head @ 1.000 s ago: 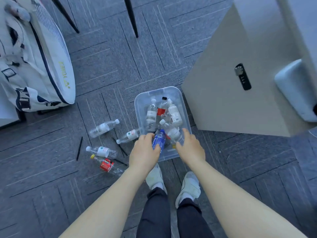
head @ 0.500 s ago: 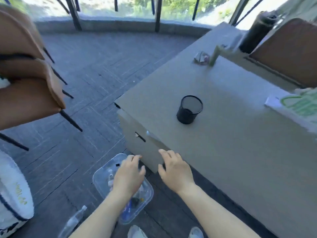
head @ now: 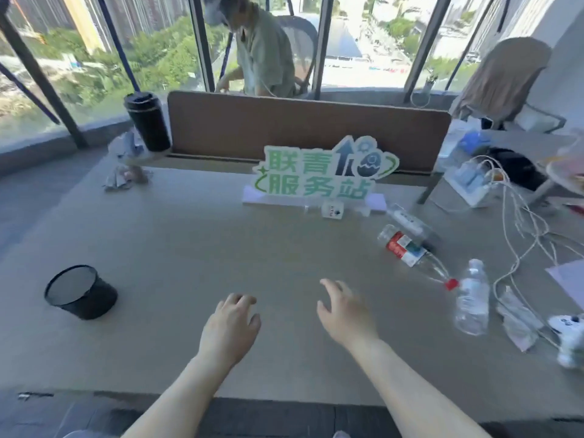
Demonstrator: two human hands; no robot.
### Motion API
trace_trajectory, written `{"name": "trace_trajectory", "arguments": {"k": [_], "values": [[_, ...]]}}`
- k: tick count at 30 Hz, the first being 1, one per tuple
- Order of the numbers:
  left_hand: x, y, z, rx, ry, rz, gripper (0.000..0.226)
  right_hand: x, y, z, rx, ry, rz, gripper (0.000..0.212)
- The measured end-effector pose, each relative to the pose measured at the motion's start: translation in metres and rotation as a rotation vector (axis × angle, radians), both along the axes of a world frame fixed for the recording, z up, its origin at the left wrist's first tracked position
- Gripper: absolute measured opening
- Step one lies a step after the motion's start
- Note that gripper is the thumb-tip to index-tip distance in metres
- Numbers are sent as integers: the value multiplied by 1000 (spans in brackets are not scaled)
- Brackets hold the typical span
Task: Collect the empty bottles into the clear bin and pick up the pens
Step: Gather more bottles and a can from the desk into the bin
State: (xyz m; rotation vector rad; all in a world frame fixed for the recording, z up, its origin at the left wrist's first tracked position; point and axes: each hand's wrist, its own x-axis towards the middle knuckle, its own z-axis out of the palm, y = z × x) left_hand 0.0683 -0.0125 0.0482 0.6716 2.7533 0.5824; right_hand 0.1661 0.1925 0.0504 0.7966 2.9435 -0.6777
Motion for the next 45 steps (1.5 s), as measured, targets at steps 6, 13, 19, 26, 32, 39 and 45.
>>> {"name": "trace_trajectory", "arguments": {"k": [6,13,19,26,32,39,45], "values": [[29,170,10,-26,-47,-174,38,48,150,-1,91,-112,-146,57],[25,266,1,-46,-93,-272,39,23,254,-26,191,-184,-215,73],[-10,293,-23,-54,-125,-304,38,-16,279,-55,149,-291,-302,84],[-96,297,-14,-57,-67,-284,41,-27,229,-50,3,-146,-429,71],[-169,329,-1,-123,91,-344,46,-37,214,-20,-119,2,-549,69],[-203,364,-49,-335,201,-512,65,-36,208,-26,-132,-29,-633,71],[-179,335,-64,-379,90,-447,63,-34,187,-30,-140,-38,-621,73]]}}
